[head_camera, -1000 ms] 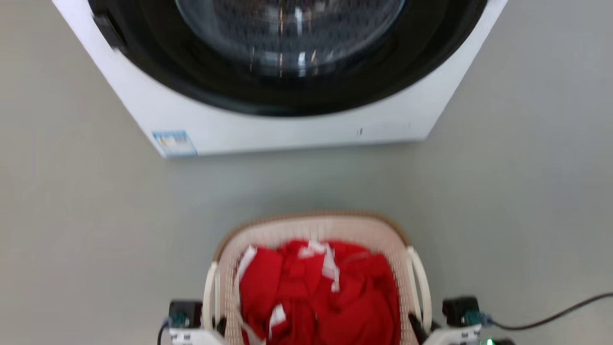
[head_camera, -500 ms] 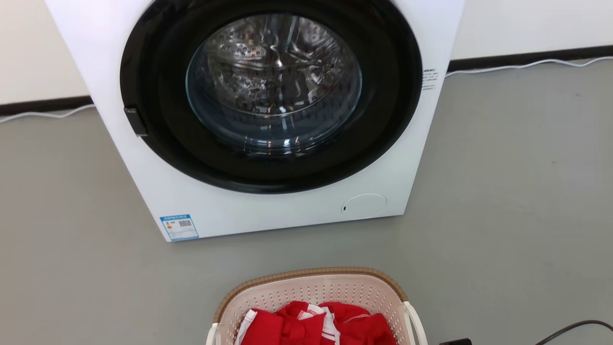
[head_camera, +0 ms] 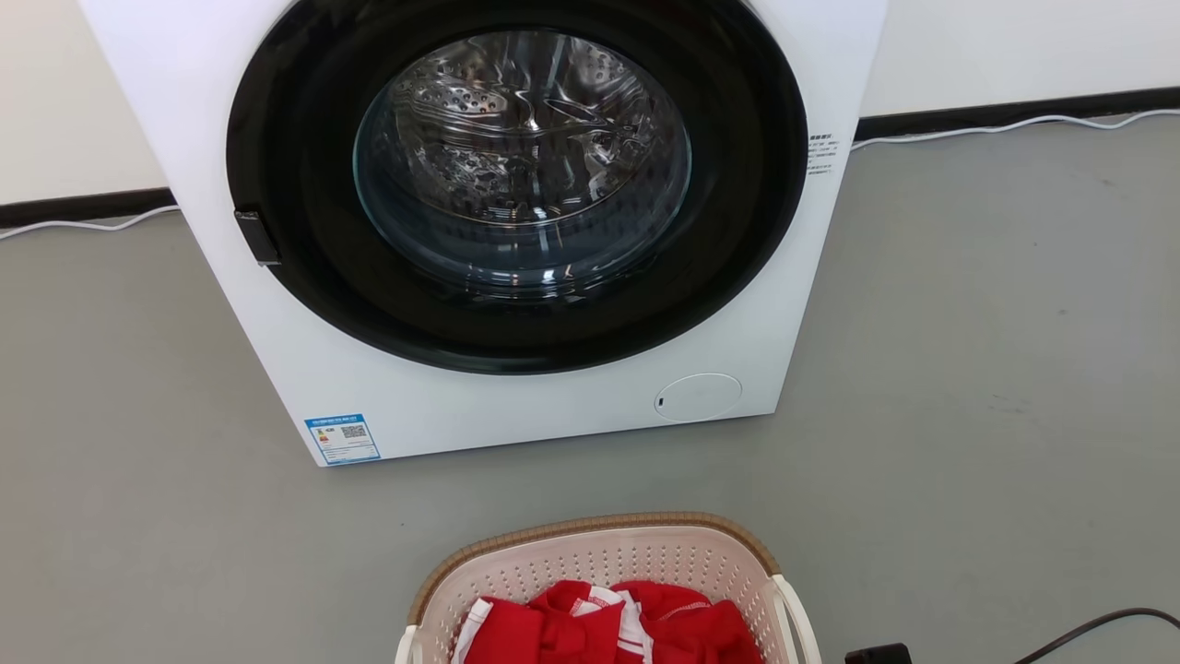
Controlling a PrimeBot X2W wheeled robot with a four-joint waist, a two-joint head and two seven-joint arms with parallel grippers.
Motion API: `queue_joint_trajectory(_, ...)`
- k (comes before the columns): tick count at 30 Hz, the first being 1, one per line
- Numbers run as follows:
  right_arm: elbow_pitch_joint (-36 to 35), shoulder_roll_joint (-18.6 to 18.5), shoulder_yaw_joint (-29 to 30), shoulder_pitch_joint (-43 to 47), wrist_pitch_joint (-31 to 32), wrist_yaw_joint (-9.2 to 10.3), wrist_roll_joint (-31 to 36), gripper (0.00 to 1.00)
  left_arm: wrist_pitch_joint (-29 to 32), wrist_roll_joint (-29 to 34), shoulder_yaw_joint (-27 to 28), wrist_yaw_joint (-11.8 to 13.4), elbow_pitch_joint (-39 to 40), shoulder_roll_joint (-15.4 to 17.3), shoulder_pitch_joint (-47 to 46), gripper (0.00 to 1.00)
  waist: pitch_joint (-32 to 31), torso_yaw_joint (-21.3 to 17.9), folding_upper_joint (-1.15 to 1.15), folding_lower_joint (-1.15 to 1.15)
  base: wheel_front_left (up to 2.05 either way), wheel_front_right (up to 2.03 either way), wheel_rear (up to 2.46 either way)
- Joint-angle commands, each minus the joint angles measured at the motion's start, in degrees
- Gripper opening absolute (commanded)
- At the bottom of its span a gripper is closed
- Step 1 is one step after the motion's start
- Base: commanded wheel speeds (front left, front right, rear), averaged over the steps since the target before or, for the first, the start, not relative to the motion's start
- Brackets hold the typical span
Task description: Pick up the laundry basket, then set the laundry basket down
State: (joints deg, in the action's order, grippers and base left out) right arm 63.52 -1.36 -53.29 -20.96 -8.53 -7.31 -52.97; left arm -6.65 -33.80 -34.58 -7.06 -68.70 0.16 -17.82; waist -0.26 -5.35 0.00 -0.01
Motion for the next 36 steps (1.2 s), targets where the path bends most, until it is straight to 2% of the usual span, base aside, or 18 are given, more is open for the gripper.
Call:
queue_joint_trajectory(1,0.39,-1.52,-0.75,-1.67,-1.56,-0.18,-0.44,0.00,-0.26,-0.48,1.06,-0.02,-0.36,2.72,-2.40,0.00,0.02,0.12,0.00,0.01,0.00,0.00,0.00)
queue_joint_trajectory(19,1.00,-1.52,-5.20,-2.32,-0.12,-0.18,-4.21,0.00,1.89,-1.12,-0.43,-0.17,-2.27,3.36,-3.62,0.00,1.15,-0.41,0.00,0.01,0.00,0.00,0.00)
queue_joint_trajectory(36,1.84,-1.52,-6.76,-4.94,-3.70,-0.18,-6.40,0.00,1.32,-1.60,-1.42,-0.18,-2.55,3.80,-5.62,0.00,4.09,-0.12,0.00,0.01,0.00,0.00,0.00)
